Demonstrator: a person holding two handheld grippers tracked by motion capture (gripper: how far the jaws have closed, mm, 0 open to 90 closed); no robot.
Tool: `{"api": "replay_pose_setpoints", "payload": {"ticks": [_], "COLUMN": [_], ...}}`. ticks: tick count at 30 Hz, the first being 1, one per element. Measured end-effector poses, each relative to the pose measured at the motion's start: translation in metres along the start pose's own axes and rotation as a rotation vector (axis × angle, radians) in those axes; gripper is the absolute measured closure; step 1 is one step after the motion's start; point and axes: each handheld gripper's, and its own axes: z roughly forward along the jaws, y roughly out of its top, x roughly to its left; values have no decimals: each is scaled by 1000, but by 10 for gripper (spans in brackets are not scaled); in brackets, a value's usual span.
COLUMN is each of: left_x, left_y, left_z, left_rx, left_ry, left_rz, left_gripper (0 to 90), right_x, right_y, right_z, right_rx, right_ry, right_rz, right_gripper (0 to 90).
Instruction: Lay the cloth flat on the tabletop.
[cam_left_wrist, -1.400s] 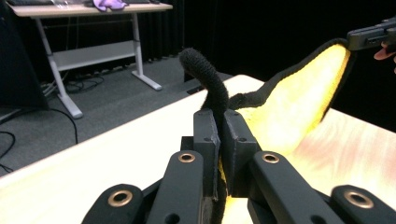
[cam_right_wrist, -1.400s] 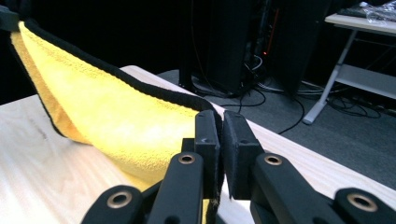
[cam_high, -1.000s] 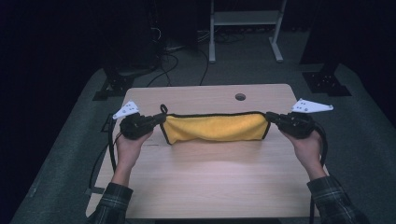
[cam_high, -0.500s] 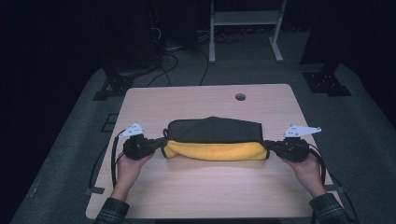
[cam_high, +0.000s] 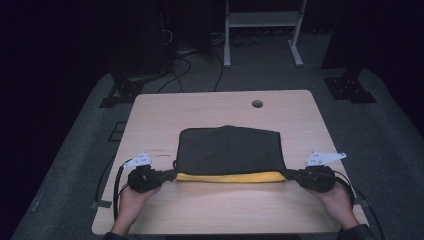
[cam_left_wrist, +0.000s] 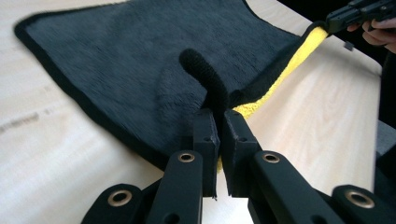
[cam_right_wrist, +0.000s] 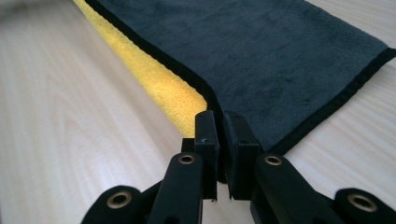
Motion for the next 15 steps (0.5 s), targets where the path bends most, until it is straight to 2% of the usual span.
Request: {"api": "replay_pose_setpoints", "payload": {"ticks": [4,10,15], "left_x": [-13,-21,-25], "left_y": [-14,-28,-39], "left_z": [-7,-12,-14], "left_rx": [17,42,78], "left_ry": [-19,-25,-29], "left_rz": [-7,-22,-48], "left_gripper": [846,843,844], "right_x": [9,21,38], "right_y": [-6,-17,-27], "right_z": [-7,-11,-13], "right_rx": [5,32,79], "right_ry": [11,39,64], "right_rz": [-7,-2,-33], "right_gripper": [841,841,839]}}
